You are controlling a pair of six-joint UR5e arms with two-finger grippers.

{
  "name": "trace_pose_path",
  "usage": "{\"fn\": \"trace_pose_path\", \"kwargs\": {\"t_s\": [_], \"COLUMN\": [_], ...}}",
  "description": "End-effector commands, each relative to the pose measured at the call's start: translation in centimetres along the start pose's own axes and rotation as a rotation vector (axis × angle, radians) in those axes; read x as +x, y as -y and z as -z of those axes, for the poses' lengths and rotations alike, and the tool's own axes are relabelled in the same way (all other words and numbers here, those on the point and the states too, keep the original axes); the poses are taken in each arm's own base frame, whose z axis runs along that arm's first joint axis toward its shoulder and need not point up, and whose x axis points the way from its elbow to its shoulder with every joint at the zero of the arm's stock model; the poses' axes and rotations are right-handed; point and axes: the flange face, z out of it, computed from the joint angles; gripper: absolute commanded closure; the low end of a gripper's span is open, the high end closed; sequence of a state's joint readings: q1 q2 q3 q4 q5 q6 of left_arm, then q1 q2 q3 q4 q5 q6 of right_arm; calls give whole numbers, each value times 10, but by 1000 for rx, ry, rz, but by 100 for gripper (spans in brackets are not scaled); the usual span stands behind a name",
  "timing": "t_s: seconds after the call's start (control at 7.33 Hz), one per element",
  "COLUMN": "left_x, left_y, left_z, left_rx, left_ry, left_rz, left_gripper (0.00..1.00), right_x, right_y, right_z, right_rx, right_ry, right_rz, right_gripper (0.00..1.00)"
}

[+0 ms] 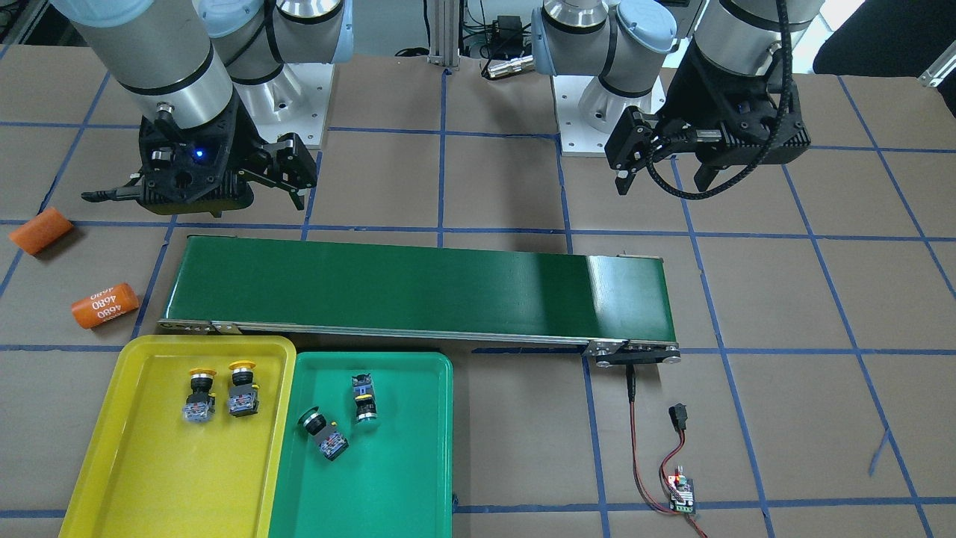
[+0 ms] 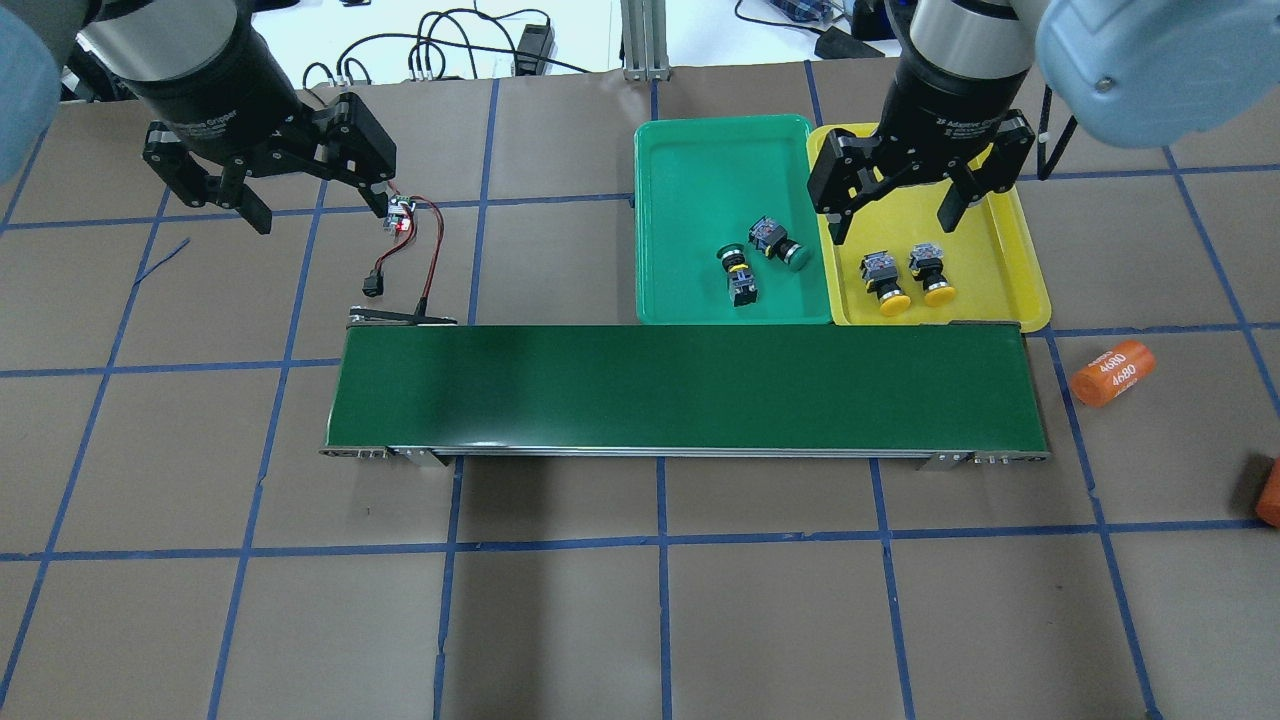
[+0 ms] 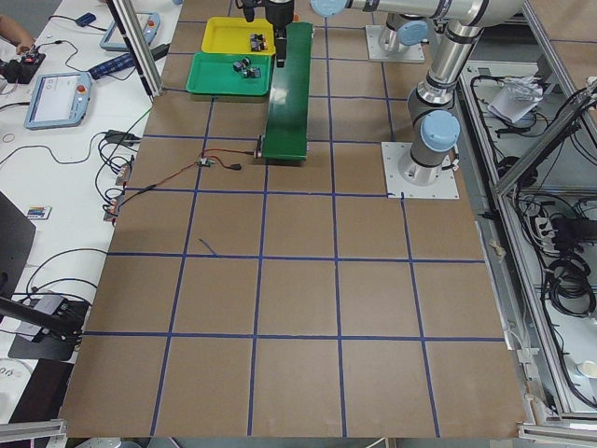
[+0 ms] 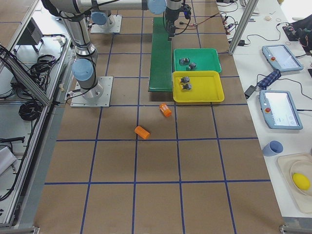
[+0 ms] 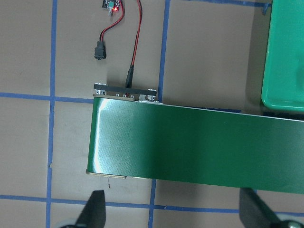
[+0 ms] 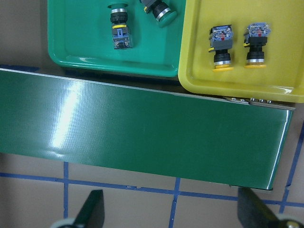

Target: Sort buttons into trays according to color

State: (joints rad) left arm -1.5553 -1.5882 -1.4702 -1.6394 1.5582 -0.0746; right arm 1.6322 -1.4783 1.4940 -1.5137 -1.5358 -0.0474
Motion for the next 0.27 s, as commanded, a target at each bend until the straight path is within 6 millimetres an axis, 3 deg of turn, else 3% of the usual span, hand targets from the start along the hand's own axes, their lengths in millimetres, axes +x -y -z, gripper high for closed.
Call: {"fn": "trace_pose_path", "kwargs": {"t_s": [0.0, 0.14], "left_x": [5, 8], "left_y": [4, -4], "left_z": [-6, -4], "left_rx": [-38, -35], "left_ry": [41, 39], "left_rz": [-29, -100], "left_gripper": [0, 0], "right_x": [0, 0], "right_y": [1, 0], "right_z": [-2, -1], "right_rx": [-4, -4], "right_ry": [-3, -1], "right_rz": [0, 0], "right_gripper": [0, 0]}}
